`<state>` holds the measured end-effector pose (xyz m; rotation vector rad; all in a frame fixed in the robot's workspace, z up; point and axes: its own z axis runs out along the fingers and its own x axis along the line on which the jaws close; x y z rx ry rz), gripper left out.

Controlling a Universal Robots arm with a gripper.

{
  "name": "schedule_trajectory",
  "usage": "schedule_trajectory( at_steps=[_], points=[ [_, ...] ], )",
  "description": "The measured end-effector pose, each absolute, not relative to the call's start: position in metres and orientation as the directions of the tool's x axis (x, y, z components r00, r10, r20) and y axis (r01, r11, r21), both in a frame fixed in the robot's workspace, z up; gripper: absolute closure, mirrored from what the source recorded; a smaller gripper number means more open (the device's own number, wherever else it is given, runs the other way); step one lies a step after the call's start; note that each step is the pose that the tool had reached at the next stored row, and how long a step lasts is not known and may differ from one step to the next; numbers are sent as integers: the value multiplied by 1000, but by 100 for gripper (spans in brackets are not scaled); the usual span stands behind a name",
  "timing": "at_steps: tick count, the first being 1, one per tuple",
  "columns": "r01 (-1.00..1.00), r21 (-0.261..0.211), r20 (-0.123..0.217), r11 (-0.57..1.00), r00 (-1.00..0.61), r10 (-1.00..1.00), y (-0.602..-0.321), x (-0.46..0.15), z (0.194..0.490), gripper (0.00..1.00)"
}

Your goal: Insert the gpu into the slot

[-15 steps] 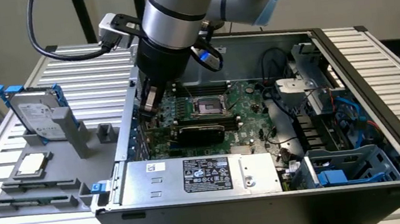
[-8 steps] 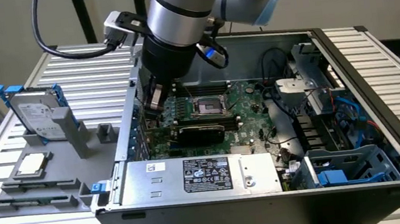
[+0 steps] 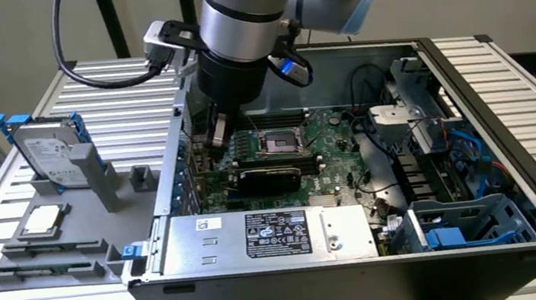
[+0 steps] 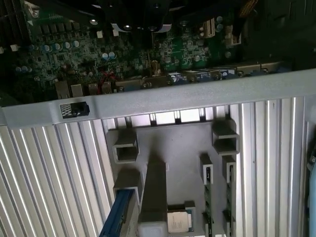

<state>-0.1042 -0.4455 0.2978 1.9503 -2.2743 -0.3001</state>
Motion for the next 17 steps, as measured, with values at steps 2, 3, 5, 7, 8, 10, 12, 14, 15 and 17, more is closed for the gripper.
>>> schedule_trajectory(
  at_steps=[2, 3, 5, 7, 8, 10, 12, 14, 15, 17],
  points=[
    [-966, 214, -40, 142, -154, -987, -446, -102, 298, 89],
    [-969, 204, -45, 142, -154, -987, -446, -101, 298, 89],
    [-973, 184, -53, 140, -152, -987, -446, -99, 298, 89],
    [-977, 164, -60, 139, -150, -987, -446, -97, 298, 89],
    [-979, 152, -63, 138, -149, -987, -446, -96, 298, 89],
    [-982, 129, -68, 137, -147, -987, -446, -94, 298, 89],
    [-985, 104, -73, 137, -145, -987, -446, -92, 298, 89],
    [-987, 83, -76, 136, -143, -987, -446, -89, 298, 89],
    [-988, 75, -77, 136, -142, -987, -446, -89, 298, 89],
    [-988, 75, -77, 136, -142, -987, -446, -89, 298, 89]
  ],
)
